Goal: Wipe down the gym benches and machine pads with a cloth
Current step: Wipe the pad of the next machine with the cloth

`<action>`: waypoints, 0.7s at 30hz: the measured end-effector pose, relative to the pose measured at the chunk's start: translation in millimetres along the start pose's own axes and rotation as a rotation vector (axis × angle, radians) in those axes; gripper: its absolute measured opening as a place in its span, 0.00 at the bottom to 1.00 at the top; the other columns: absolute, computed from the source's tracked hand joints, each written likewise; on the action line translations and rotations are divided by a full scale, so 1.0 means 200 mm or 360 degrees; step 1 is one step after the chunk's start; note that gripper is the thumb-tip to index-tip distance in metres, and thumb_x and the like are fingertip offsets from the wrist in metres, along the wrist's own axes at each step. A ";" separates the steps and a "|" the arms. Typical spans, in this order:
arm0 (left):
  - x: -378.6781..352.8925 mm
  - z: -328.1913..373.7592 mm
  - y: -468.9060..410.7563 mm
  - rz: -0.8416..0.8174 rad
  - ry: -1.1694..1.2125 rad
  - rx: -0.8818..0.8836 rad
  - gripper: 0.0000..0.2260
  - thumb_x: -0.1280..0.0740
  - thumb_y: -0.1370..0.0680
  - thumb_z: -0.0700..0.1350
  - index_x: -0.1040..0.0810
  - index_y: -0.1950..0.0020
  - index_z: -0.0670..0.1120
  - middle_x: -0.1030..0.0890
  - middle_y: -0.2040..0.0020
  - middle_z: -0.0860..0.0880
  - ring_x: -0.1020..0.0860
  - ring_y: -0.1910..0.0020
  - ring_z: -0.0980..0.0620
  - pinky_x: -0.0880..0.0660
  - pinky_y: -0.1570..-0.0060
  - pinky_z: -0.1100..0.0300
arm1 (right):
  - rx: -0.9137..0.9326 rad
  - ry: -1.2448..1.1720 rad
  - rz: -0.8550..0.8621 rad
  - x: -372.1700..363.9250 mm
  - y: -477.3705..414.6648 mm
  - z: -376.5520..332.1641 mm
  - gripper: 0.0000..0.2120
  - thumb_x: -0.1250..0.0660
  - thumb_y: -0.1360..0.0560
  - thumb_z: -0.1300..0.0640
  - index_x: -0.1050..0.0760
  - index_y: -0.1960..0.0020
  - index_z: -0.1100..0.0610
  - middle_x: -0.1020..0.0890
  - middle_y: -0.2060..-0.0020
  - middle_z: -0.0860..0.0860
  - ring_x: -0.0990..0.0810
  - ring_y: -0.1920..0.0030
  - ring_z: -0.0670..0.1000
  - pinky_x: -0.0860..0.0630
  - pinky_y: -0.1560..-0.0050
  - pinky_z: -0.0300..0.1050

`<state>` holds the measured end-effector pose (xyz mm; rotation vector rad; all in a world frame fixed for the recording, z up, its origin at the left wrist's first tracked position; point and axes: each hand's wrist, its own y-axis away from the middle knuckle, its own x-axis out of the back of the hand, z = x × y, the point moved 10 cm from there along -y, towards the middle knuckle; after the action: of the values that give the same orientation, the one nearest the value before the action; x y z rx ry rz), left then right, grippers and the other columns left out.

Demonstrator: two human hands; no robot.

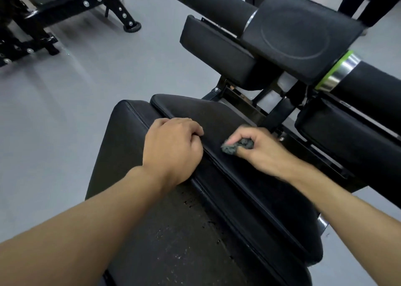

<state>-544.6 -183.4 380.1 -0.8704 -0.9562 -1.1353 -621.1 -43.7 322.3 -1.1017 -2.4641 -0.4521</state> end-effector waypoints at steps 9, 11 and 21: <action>0.02 -0.04 0.00 0.0115 0.0072 -0.0001 0.19 0.48 0.26 0.44 0.16 0.52 0.51 0.16 0.46 0.59 0.23 0.40 0.58 0.38 0.37 0.61 | 0.0036 -0.0147 -0.0109 -0.05 0.08 -0.09 0.15 0.31 0.29 0.74 0.19 0.59 0.54 0.18 0.53 0.52 0.18 0.51 0.51 0.23 0.45 0.45; 0.03 -0.03 0.00 0.0158 0.0110 -0.0017 0.18 0.48 0.27 0.44 0.17 0.54 0.50 0.15 0.47 0.58 0.21 0.42 0.57 0.37 0.39 0.62 | 0.0047 -0.0112 0.0016 -0.07 -0.04 -0.11 0.15 0.32 0.29 0.72 0.18 0.58 0.53 0.18 0.54 0.52 0.19 0.52 0.53 0.26 0.46 0.45; 0.07 -0.04 0.02 0.0275 0.0218 -0.0023 0.18 0.48 0.29 0.44 0.18 0.61 0.48 0.14 0.52 0.56 0.18 0.48 0.54 0.31 0.43 0.59 | 0.0133 -0.0070 -0.0121 -0.05 0.10 -0.14 0.15 0.30 0.28 0.73 0.19 0.58 0.52 0.19 0.54 0.49 0.18 0.53 0.47 0.22 0.47 0.47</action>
<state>-536.7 -193.9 389.4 -0.8589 -0.7467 -1.0402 -593.3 -48.4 344.5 -0.9979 -2.5457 -0.3473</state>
